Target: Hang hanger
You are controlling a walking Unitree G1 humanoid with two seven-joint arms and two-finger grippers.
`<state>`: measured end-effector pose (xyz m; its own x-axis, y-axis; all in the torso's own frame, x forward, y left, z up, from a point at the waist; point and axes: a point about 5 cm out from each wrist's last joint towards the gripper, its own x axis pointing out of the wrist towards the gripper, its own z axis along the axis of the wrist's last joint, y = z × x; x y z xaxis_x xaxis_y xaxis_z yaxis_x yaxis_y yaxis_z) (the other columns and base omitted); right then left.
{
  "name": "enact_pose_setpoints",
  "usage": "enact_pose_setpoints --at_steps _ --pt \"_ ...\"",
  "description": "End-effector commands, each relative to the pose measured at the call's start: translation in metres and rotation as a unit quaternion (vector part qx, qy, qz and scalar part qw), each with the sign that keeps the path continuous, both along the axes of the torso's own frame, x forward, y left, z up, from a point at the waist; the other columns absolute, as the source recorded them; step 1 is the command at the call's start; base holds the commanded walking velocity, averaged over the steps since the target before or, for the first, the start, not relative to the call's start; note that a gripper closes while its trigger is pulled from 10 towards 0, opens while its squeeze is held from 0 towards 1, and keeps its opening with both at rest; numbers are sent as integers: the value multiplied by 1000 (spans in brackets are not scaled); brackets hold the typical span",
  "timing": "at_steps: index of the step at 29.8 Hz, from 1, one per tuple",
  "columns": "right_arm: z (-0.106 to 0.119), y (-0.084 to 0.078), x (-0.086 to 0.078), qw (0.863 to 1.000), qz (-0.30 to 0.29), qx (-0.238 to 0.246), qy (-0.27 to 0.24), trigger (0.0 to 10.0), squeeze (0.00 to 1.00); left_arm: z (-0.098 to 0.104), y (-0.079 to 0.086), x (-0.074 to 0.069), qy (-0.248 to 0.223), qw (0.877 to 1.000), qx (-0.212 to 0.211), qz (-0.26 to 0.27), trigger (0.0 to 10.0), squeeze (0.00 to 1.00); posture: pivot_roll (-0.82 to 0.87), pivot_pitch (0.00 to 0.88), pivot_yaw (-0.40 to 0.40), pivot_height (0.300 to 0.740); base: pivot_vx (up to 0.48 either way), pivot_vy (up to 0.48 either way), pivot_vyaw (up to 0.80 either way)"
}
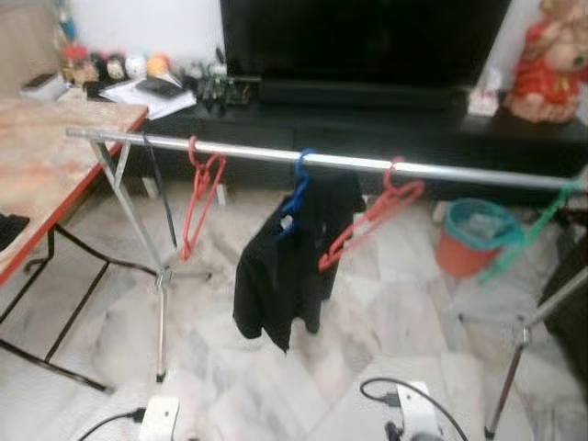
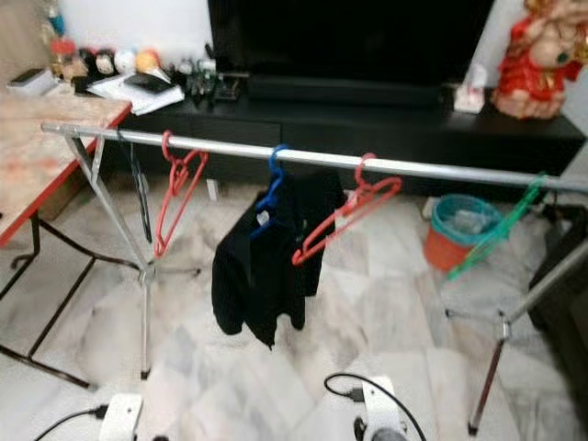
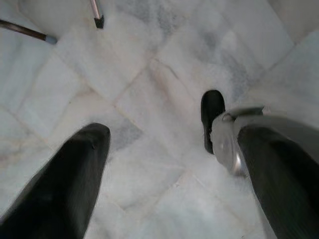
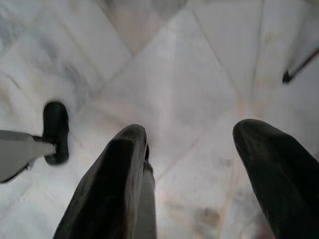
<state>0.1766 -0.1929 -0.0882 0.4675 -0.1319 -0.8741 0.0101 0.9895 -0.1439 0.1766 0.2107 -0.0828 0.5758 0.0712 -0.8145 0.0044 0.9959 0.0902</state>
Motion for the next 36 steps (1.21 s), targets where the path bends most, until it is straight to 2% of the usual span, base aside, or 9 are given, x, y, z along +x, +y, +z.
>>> enact_pose_setpoints --at_steps 1,13,25,36 --pt "0 -2 -2 1000 -11 0 3 10000 0 -2 0 -5 8 1000 -1 1 10000 0 37 0 -13 740 -311 0 0" --pt "0 -2 -1 1000 -11 0 3 10000 0 -2 1 -5 9 1000 1 1 10000 0 38 0 -14 740 -313 0 0" --pt "-1 -3 -2 1000 -15 -2 5 10000 0 -2 1 -4 4 1000 -4 8 10000 0 38 0 -14 740 0 0 0" --pt "-1 -3 -3 1000 -8 -5 11 10000 0 -2 1 -6 5 1000 -3 9 10000 0 37 0 -14 740 0 0 -758"
